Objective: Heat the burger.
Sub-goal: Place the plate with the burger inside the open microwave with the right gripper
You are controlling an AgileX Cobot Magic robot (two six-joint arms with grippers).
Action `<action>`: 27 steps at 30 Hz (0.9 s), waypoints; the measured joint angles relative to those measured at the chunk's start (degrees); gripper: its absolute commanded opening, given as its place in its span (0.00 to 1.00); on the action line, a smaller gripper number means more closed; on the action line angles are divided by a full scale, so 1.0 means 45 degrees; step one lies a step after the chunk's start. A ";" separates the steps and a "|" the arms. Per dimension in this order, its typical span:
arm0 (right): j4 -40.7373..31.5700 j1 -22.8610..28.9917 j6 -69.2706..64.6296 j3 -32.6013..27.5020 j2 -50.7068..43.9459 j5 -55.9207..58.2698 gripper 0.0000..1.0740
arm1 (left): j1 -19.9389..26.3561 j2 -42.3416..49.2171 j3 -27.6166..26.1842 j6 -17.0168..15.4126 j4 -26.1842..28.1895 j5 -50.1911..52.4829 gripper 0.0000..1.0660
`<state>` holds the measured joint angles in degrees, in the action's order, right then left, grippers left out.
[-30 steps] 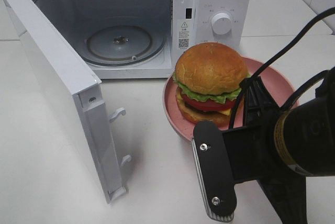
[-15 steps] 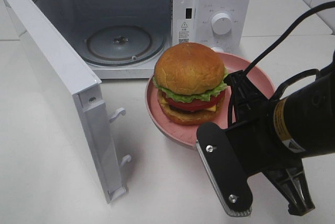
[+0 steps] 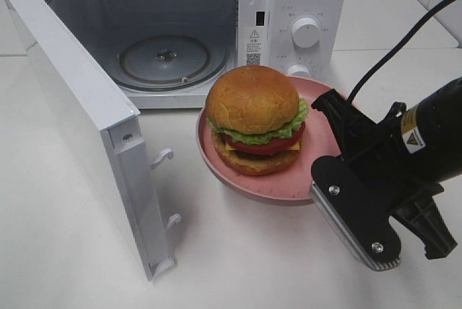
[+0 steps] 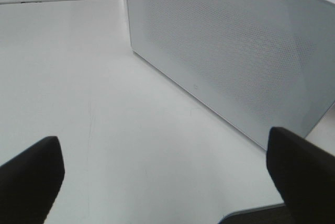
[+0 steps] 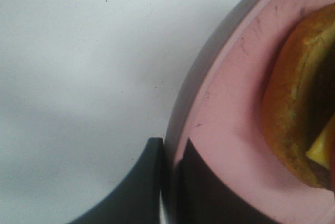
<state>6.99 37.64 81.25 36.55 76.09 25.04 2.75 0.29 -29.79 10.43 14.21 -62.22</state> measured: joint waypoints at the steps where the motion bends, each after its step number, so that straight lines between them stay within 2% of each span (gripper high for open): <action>1: 0.0000 0.0000 0.0000 0.0000 0.0000 0.0000 0.00 | 0.0000 0.0000 0.0000 0.0000 0.0000 0.0000 0.92; 3: -0.0357 -0.0191 0.0433 0.0000 0.0000 0.0000 0.00 | 0.0000 0.0000 0.0000 0.0000 0.0000 0.0000 0.92; 5: -0.1999 -0.0942 0.2559 0.0000 0.0000 0.0000 0.00 | 0.0000 0.0000 0.0000 0.0000 0.0000 0.0000 0.92; 10: -0.3285 -0.1311 0.4698 0.0000 0.0000 -0.0013 0.00 | 0.0000 0.0000 0.0000 0.0000 0.0000 0.0000 0.92; 22: -0.3400 -0.1350 0.5029 0.0064 0.0051 -0.0089 0.00 | 0.0000 0.0000 0.0000 0.0000 0.0000 0.0000 0.92; 27: -0.3425 -0.1350 0.5029 0.0789 0.0522 -0.0102 0.00 | 0.0000 0.0000 0.0000 0.0000 0.0000 0.0000 0.92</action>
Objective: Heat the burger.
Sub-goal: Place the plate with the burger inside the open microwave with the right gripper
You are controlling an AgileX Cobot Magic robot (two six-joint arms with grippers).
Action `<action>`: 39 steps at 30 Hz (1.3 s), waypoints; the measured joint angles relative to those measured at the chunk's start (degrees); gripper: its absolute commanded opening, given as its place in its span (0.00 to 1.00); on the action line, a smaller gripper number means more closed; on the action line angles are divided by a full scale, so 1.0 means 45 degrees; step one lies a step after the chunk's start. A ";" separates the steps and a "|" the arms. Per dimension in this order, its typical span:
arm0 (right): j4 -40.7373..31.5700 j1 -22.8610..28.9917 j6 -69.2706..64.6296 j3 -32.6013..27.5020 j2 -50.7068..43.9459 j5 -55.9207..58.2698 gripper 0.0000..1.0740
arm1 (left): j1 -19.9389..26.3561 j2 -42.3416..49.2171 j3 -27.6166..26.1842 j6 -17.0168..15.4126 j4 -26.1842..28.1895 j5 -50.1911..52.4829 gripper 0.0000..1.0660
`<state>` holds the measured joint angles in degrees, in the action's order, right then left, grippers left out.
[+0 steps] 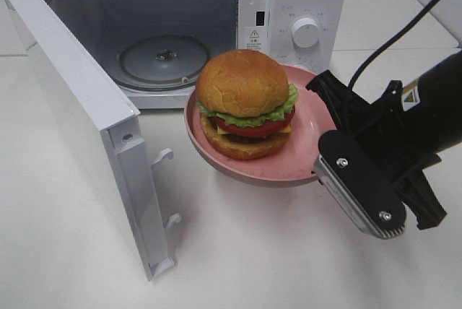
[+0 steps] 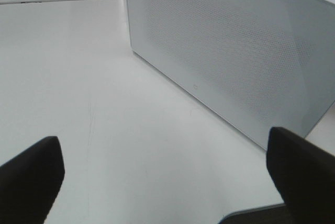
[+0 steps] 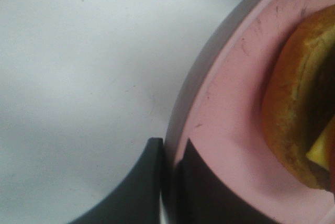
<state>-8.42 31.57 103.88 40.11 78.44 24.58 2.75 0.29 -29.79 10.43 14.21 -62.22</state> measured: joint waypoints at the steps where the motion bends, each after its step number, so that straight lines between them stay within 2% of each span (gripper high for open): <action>1: 0.0000 0.0000 0.0000 0.0306 0.0267 -0.0038 0.00 | 0.0000 0.0000 0.0000 0.0000 0.0000 0.0000 0.92; 21: -0.0013 0.1006 -0.0013 0.2241 0.2483 -0.0547 0.00 | 0.0000 0.0000 0.0000 0.0000 0.0000 0.0000 0.92; 39: -0.0115 0.1006 -0.0013 0.5258 0.5131 -0.0407 0.00 | 0.0000 0.0000 0.0000 0.0000 0.0000 0.0000 0.92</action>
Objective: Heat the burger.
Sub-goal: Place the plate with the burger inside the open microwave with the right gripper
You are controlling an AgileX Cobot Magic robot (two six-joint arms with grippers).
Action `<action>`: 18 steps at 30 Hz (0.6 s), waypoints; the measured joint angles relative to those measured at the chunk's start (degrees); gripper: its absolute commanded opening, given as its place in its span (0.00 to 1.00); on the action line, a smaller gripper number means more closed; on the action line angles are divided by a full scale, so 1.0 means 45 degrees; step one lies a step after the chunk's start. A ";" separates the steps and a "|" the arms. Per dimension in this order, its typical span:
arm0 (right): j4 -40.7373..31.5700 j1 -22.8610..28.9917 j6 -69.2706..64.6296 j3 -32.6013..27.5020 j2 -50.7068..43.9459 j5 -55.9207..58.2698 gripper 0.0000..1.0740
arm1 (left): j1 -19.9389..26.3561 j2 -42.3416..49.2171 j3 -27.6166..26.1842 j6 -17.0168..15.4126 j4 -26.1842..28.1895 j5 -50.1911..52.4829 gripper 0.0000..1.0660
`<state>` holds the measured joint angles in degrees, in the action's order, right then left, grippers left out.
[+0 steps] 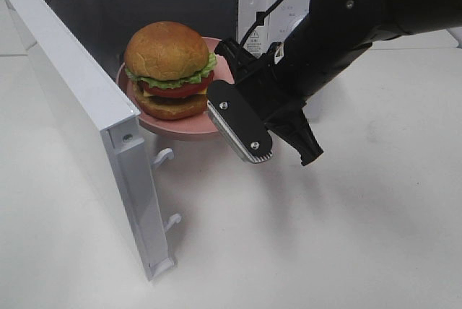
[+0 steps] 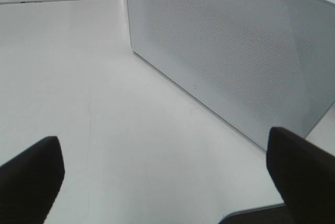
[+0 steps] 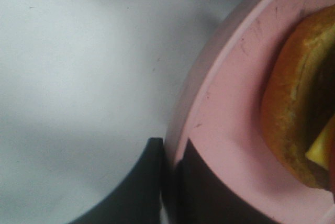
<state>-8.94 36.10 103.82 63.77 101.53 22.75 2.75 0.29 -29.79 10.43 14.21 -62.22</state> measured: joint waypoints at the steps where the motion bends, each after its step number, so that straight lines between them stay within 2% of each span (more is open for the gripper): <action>1: 0.0000 0.0000 0.0000 0.0166 0.0166 0.0000 0.00 | 0.0000 0.0000 0.0000 0.0000 0.0000 0.0000 0.92; 8: 0.0000 0.0000 0.0000 0.1057 0.1006 0.0216 0.00 | 0.0000 0.0000 0.0000 0.0000 0.0000 0.0000 0.92; 13: 0.0025 0.0000 0.0000 0.2152 0.1795 0.0484 0.00 | 0.0000 0.0000 0.0000 0.0000 0.0000 0.0000 0.92; 16: 0.0025 0.0000 0.0000 0.2305 0.1910 0.0522 0.00 | 0.0000 0.0000 0.0000 0.0000 0.0000 0.0000 0.92; 18: 0.0025 0.0000 -0.0153 0.2941 0.2368 0.0624 0.00 | 0.0000 0.0000 0.0000 0.0000 0.0000 0.0000 0.92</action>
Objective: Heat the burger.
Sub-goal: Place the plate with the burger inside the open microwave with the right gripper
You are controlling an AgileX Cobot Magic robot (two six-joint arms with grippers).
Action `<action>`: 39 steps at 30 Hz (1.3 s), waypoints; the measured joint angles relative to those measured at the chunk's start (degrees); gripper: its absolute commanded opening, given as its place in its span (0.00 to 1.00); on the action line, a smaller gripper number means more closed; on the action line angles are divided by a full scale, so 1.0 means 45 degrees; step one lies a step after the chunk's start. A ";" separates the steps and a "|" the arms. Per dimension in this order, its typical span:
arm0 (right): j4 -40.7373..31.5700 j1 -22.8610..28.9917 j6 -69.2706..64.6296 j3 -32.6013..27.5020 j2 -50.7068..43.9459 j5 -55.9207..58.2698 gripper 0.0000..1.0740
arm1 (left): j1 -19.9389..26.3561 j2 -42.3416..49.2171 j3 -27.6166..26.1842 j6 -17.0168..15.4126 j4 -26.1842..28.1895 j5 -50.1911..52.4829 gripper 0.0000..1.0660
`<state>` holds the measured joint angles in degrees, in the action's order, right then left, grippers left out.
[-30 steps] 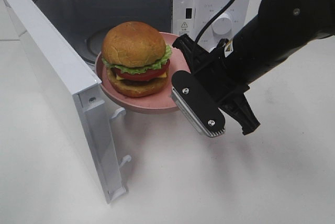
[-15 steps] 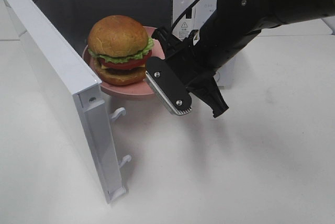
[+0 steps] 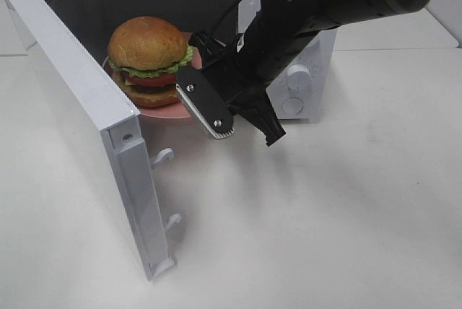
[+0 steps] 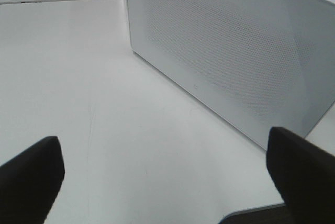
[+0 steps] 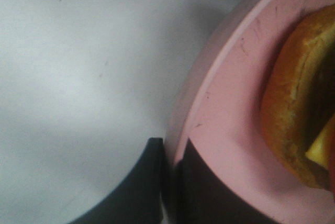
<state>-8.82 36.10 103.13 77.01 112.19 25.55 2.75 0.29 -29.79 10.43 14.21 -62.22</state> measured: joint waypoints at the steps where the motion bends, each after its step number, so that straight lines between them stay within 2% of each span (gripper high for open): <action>1: 0.0000 0.0000 0.0000 0.0000 0.0000 0.0000 0.00 | 0.0000 0.0000 0.0000 0.0000 0.0000 0.0000 0.92; 6: 0.0242 0.0000 -0.0395 0.0751 0.0497 0.0280 0.00 | 0.0000 0.0000 0.0000 0.0000 0.0000 0.0000 0.92; 8: 0.0420 0.0000 -0.0840 0.1490 0.0993 0.0420 0.00 | 0.0000 0.0000 0.0000 0.0000 0.0000 0.0000 0.92; 20: 0.1044 0.0000 -0.2063 0.3298 0.2292 0.0853 0.00 | 0.0000 0.0000 0.0000 0.0000 0.0000 0.0000 0.92; 26: 0.2037 0.0013 -0.3349 0.4711 0.3221 0.1095 0.00 | 0.0000 0.0000 0.0000 0.0000 0.0000 0.0000 0.92; 39: 0.2725 0.0013 -0.4826 0.7347 0.4711 0.1604 0.00 | 0.0000 0.0000 0.0000 0.0000 0.0000 0.0000 0.92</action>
<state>3.44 36.15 81.42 110.07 133.38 32.77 2.75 0.29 -29.79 10.43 14.21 -62.22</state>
